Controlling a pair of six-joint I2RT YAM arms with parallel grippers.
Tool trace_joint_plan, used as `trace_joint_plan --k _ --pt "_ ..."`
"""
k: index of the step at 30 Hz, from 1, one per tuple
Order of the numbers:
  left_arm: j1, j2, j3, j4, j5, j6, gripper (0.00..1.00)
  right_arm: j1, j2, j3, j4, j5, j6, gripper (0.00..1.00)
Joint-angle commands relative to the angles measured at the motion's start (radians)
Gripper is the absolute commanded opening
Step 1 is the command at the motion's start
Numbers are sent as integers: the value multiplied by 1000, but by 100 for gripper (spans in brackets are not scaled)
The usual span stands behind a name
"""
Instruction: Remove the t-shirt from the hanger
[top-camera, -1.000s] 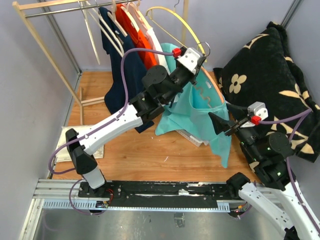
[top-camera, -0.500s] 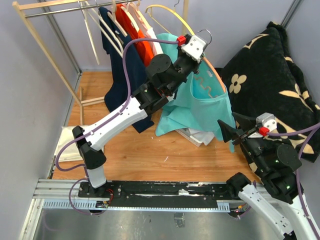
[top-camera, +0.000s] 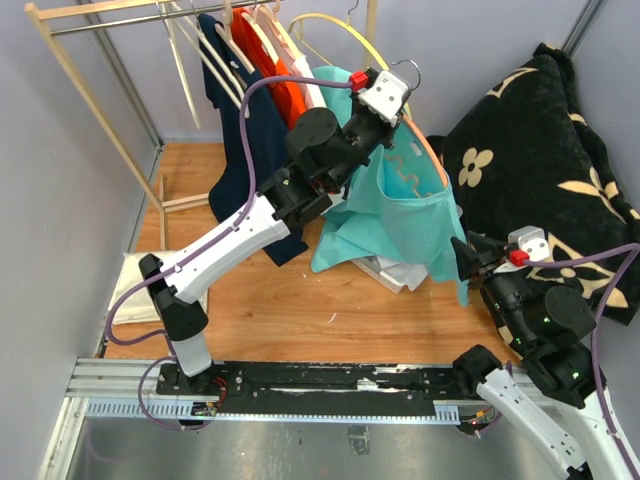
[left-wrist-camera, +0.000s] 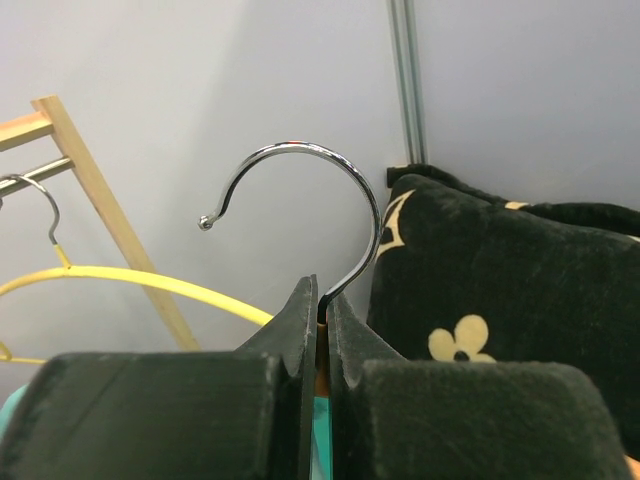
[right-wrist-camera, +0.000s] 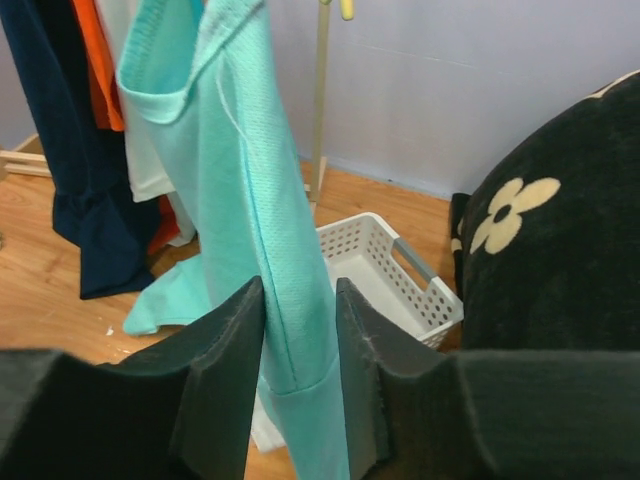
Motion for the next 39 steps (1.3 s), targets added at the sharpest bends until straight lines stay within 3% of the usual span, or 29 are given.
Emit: trace_joint_plan --k 1,6,8,21,39 --pt "5 -72 -1 68 12 5 1 22 -3 -12 -2 42 -18 31" --pt "6 -70 22 70 -3 6 0 22 -11 -22 -10 56 -3 6" --pt "7 -67 38 71 -23 8 0 21 -18 -26 -15 62 20 2" --pt "32 -46 135 110 -87 -98 1 20 6 -109 -59 226 355 1" --pt "33 -16 188 84 -96 -111 0 21 62 -204 -7 194 449 1"
